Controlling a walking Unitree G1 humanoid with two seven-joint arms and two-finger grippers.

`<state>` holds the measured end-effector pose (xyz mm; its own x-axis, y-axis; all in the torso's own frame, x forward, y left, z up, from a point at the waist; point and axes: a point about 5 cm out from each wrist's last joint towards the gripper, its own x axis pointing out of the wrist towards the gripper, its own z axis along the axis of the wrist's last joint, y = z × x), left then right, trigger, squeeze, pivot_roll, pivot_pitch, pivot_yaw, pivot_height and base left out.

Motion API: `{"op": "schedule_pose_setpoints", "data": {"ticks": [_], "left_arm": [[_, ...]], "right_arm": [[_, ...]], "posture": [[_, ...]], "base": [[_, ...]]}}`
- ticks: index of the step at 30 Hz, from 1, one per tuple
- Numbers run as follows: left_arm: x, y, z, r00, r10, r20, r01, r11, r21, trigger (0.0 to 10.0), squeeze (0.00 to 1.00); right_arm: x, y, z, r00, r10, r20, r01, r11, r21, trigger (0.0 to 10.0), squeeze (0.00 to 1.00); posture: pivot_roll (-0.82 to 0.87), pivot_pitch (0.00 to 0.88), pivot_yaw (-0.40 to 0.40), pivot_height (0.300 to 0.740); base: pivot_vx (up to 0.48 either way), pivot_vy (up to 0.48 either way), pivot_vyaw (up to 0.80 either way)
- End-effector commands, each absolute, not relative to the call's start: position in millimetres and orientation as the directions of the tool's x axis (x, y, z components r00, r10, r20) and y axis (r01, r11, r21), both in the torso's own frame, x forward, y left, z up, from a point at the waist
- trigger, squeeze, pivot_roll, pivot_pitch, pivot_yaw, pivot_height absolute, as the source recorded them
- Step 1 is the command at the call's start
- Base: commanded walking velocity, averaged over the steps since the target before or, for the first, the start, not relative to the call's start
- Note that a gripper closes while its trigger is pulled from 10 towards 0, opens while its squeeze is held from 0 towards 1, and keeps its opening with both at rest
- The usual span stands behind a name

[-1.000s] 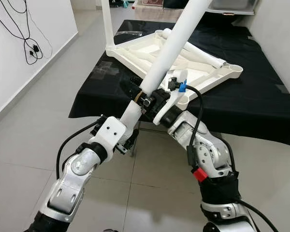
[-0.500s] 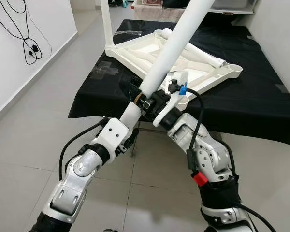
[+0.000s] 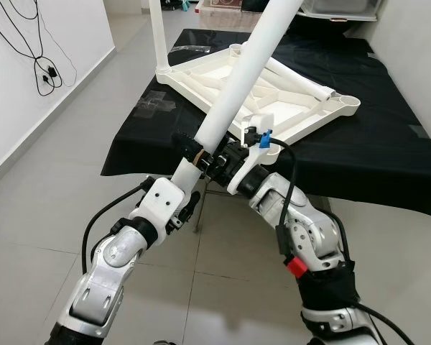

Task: Building children table

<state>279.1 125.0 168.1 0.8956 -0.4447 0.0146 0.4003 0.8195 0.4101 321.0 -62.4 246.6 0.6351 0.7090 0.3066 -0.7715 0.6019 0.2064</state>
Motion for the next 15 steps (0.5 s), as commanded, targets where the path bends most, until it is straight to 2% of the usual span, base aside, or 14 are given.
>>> {"op": "schedule_pose_setpoints", "data": {"ticks": [1,4,6,7,8,11,12,14,15], "left_arm": [[274,126,170,0.878,-0.479,0.023,0.431,0.809,0.399,10.0,0.00],[272,127,170,0.873,-0.488,0.020,0.442,0.807,0.392,10.0,0.00],[267,126,167,0.846,-0.533,-0.001,0.498,0.789,0.360,10.0,0.00],[267,126,167,0.846,-0.533,-0.001,0.498,0.789,0.360,10.0,0.00],[263,125,167,0.831,-0.556,-0.007,0.526,0.782,0.333,10.0,0.00],[261,124,166,0.821,-0.571,-0.012,0.546,0.779,0.309,10.0,0.00],[257,124,166,0.811,-0.585,-0.016,0.562,0.772,0.296,10.0,0.00],[257,124,166,0.811,-0.585,-0.016,0.562,0.772,0.296,10.0,0.00],[256,124,166,0.809,-0.587,-0.018,0.565,0.769,0.298,10.0,0.00]], "right_arm": [[326,-73,251,0.647,0.682,0.342,-0.760,0.613,0.215,10.0,0.00],[327,-75,253,0.645,0.679,0.351,-0.761,0.611,0.217,10.0,0.00],[329,-81,256,0.610,0.694,0.383,-0.792,0.555,0.256,10.0,0.00],[329,-81,256,0.610,0.694,0.383,-0.792,0.555,0.256,10.0,0.00],[329,-83,258,0.574,0.714,0.402,-0.819,0.502,0.277,10.0,0.00],[328,-84,259,0.540,0.731,0.418,-0.841,0.456,0.290,10.0,0.00],[325,-87,261,0.468,0.760,0.451,-0.880,0.357,0.312,10.0,0.00],[325,-87,261,0.468,0.760,0.451,-0.880,0.357,0.312,10.0,0.00],[323,-87,262,0.439,0.768,0.467,-0.893,0.315,0.322,10.0,0.00]], "posture": [[0.11,0.102,-0.021,0.740],[0.11,0.102,-0.021,0.740],[0.11,0.101,-0.019,0.740],[0.11,0.101,-0.019,0.740],[0.11,0.100,-0.017,0.740],[0.11,0.100,-0.017,0.740],[0.11,0.097,-0.017,0.740],[0.11,0.097,-0.017,0.740],[0.11,0.097,-0.018,0.740]], "base": [[0.000,0.000,0.00],[0.000,0.000,0.00],[0.000,0.000,0.00],[0.000,0.000,0.00],[0.000,0.000,0.00],[0.000,0.000,0.00],[0.000,0.000,0.00],[0.000,0.000,0.00],[0.000,0.000,0.00]]}}
